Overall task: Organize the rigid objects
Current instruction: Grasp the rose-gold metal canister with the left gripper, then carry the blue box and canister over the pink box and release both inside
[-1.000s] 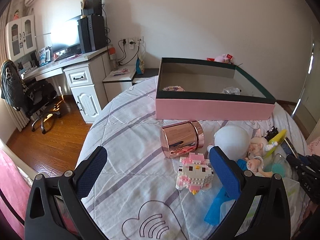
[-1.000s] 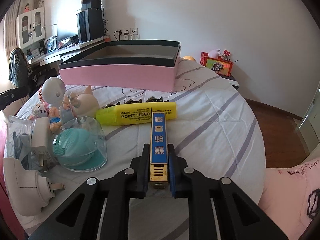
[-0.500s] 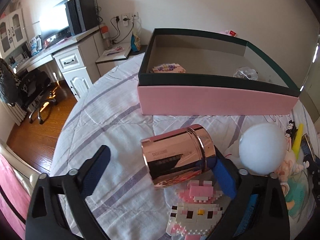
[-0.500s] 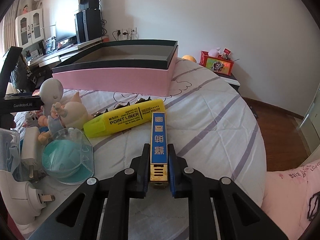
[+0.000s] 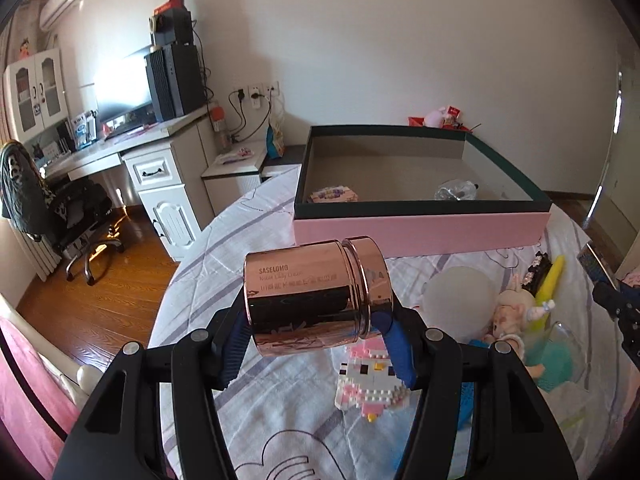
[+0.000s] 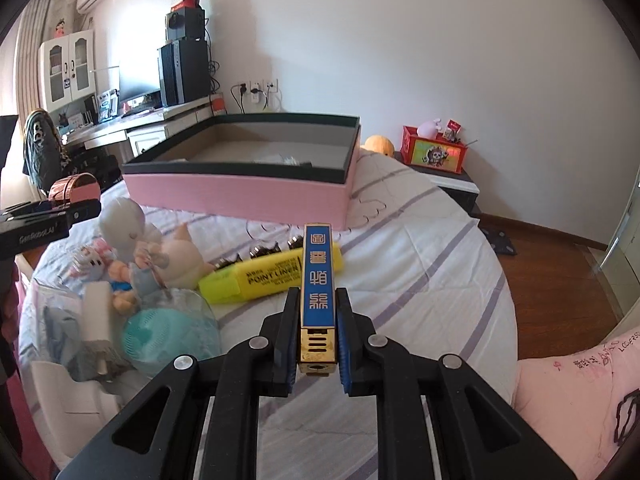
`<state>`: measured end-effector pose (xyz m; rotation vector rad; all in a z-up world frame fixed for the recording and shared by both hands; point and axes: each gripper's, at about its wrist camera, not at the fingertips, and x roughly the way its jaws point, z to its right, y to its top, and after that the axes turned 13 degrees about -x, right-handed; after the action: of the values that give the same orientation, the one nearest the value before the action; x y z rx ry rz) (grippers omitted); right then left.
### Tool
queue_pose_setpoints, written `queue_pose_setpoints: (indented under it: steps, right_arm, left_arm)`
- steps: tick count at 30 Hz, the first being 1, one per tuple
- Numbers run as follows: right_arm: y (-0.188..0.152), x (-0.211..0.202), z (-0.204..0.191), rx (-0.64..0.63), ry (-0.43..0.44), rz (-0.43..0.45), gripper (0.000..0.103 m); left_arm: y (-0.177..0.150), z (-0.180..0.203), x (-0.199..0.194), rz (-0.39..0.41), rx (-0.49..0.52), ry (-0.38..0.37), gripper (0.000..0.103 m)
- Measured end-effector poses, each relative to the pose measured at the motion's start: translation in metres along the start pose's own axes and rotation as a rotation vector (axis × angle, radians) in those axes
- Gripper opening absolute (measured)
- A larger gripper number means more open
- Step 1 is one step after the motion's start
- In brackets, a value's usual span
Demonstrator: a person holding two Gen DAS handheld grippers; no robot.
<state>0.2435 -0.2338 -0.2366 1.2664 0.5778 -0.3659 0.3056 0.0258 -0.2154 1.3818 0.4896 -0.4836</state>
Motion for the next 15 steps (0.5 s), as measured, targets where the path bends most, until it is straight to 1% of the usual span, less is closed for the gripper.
queue_pose_setpoints:
  steps: [1,6,9,15]
  right_arm:
    - [0.002,-0.004,-0.001,-0.001,-0.001,0.014,0.015]
    - [0.021,-0.028,-0.015,-0.024,0.007,0.092,0.015]
    - [0.035,-0.041,-0.028,-0.049,0.017,0.138,0.015]
    - [0.057,-0.057,-0.042,-0.078,0.030,0.205,0.016]
  left_arm:
    - [0.000,-0.001,-0.010,0.025,-0.010,-0.005,0.060]
    - [0.003,0.009,-0.056,0.132,0.003,-0.023,0.060]
    - [0.005,0.012,-0.079,0.193,0.000,-0.012,0.060]
    - [0.009,0.010,-0.103,0.252,-0.015,-0.012,0.060]
